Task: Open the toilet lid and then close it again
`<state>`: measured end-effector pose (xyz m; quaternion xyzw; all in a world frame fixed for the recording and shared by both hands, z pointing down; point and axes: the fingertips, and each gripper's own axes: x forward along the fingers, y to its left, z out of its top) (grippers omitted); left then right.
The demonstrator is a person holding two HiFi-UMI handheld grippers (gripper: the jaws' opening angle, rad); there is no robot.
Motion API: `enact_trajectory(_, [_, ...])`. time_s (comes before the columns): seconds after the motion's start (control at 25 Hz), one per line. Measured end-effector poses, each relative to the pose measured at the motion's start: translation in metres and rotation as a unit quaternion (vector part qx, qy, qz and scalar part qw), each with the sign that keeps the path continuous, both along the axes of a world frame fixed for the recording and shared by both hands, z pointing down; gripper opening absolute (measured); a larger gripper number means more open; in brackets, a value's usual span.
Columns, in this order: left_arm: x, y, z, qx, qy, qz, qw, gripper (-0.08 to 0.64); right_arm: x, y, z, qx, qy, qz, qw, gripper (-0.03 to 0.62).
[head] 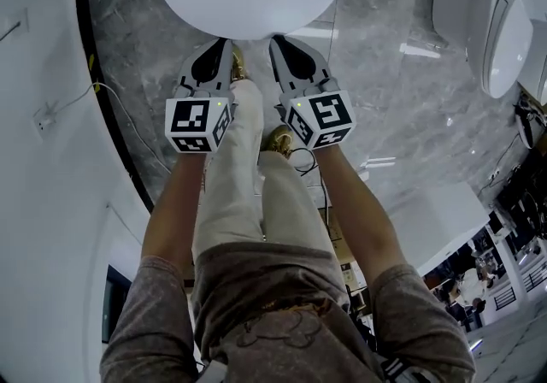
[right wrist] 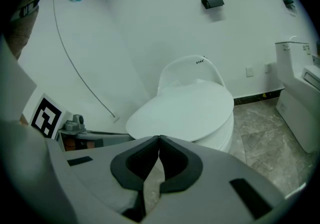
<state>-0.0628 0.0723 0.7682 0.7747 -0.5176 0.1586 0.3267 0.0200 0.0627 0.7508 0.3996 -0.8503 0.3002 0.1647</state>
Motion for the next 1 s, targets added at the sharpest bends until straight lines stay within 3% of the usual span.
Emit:
enact_trajectory(0.64, [-0.007,-0.076,-0.183,0.02,0.021,0.023,0.9993,0.009,-0.002,-0.073,-0.18,0.038,-0.001,0.043,0.998,0.027])
enact_trajectory(1.0, [-0.009,-0.141,-0.253,0.03,0.023,0.024,0.999,0.009,0.0,-0.138,-0.249,0.061,-0.014,0.031,0.998,0.027])
